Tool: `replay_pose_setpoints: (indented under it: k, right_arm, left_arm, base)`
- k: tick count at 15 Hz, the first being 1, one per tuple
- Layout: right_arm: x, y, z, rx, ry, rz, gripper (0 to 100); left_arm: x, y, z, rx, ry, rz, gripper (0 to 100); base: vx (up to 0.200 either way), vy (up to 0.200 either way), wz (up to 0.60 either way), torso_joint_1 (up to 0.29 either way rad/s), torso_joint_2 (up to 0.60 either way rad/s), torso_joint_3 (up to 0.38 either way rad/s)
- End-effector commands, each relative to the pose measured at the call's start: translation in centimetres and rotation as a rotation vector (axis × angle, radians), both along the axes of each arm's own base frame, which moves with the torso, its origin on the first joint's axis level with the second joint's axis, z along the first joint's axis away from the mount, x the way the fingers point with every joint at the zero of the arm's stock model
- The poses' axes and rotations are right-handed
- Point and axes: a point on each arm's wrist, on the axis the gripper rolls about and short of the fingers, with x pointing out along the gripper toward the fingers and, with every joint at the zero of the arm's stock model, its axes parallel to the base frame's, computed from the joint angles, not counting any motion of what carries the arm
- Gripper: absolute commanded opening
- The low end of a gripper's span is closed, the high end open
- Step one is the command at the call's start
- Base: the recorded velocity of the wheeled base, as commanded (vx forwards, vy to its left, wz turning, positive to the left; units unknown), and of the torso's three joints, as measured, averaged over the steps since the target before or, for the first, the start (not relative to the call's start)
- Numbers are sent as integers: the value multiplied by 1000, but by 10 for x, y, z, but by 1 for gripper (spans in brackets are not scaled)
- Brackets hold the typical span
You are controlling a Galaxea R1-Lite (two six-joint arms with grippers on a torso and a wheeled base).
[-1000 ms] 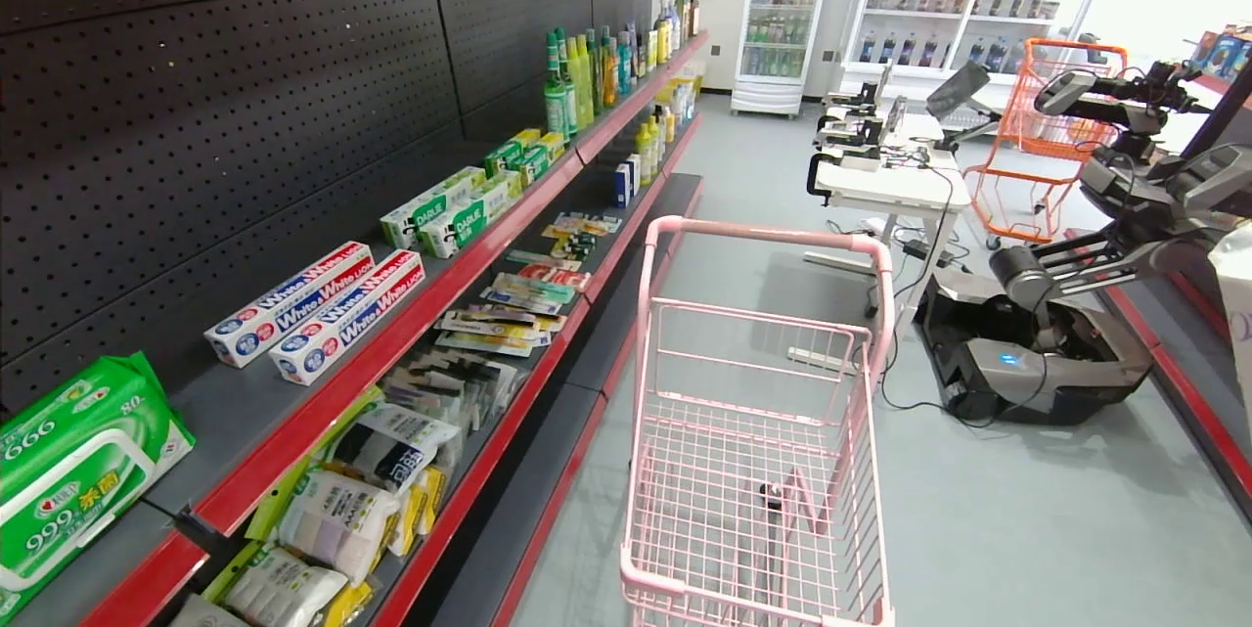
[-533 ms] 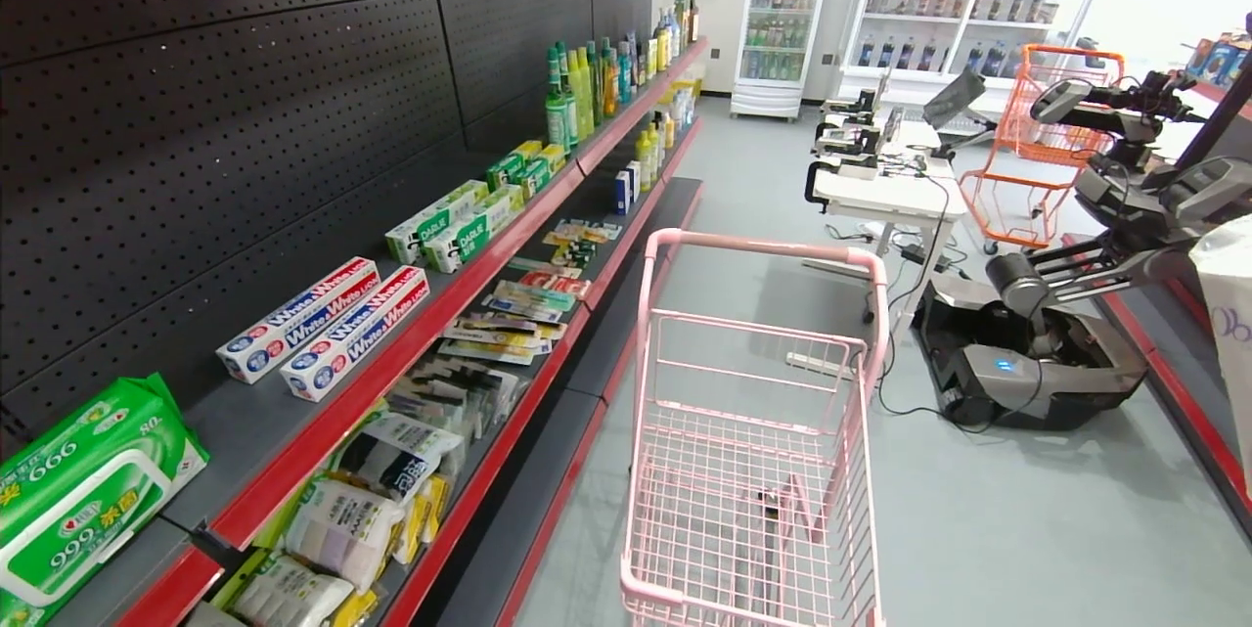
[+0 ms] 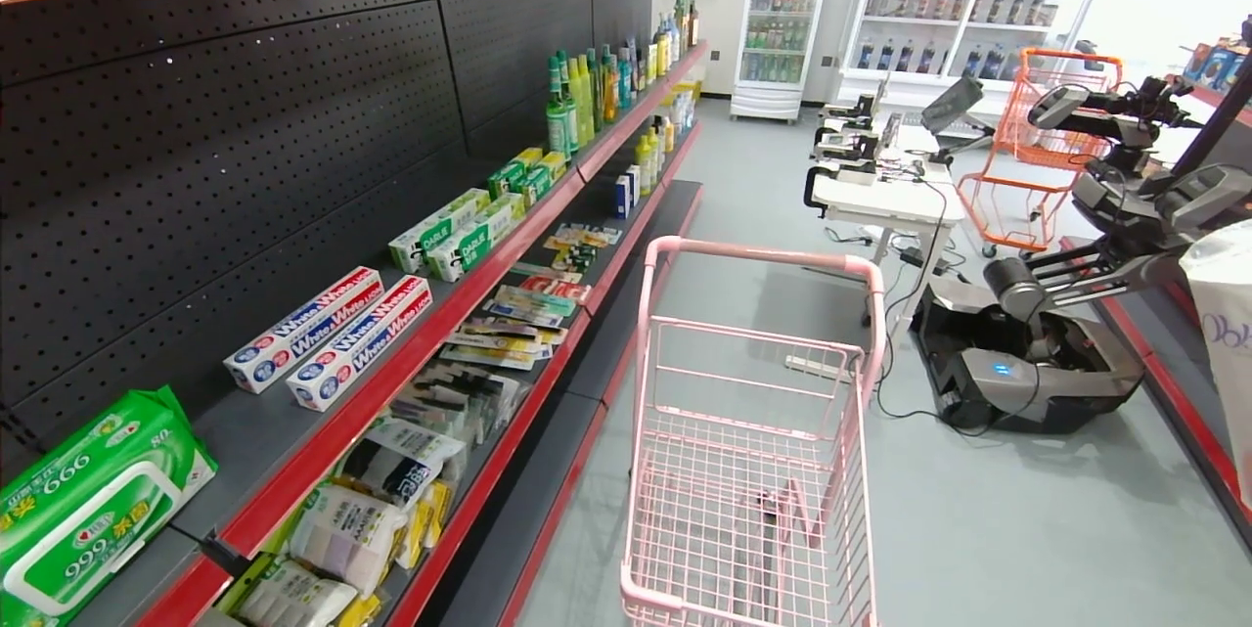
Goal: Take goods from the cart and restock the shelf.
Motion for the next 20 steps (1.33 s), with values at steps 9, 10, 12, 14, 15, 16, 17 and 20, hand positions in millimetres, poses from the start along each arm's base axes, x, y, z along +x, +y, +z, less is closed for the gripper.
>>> replay_pose_setpoints:
  k: [9, 10, 12, 14, 15, 16, 17, 20]
  right_arm:
    - [1, 0, -1, -22, 11, 6, 0]
    - [1, 0, -1, -25, 10, 7, 0]
    - [1, 0, -1, -30, 13, 8, 0]
    - [1, 0, -1, -29, 14, 8, 0]
    - [1, 0, -2, -29, 16, 8, 0]
    - [2, 0, -2, -29, 19, 9, 0]
    - [2, 0, -2, -29, 20, 9, 0]
    - [3, 0, -3, -28, 25, 10, 0]
  left_arm:
    - [0, 0, 0, 0, 1, 1, 100]
    - [0, 0, 0, 0, 1, 1, 100]
    - [0, 0, 0, 0, 1, 1, 100]
    - [0, 0, 0, 0, 1, 1, 100]
    - [0, 0, 0, 0, 1, 1, 100]
    - [0, 0, 0, 0, 1, 1, 100]
    - [0, 0, 0, 0, 1, 1, 100]
    - [0, 0, 0, 0, 1, 1, 100]
  base:
    - [0, 0, 0, 35, -68, -35]
    - [0, 0, 0, 0, 0, 0]
    - [0, 0, 0, 0, 0, 0]
    - [0, 0, 600, 0, 2, 5]
    - [0, 0, 600, 2, -2, 2]
    - [0, 0, 600, -2, -7, 2]
    - [0, 0, 600, 2, -2, 12]
    - [0, 0, 600, 6, 2, 4]
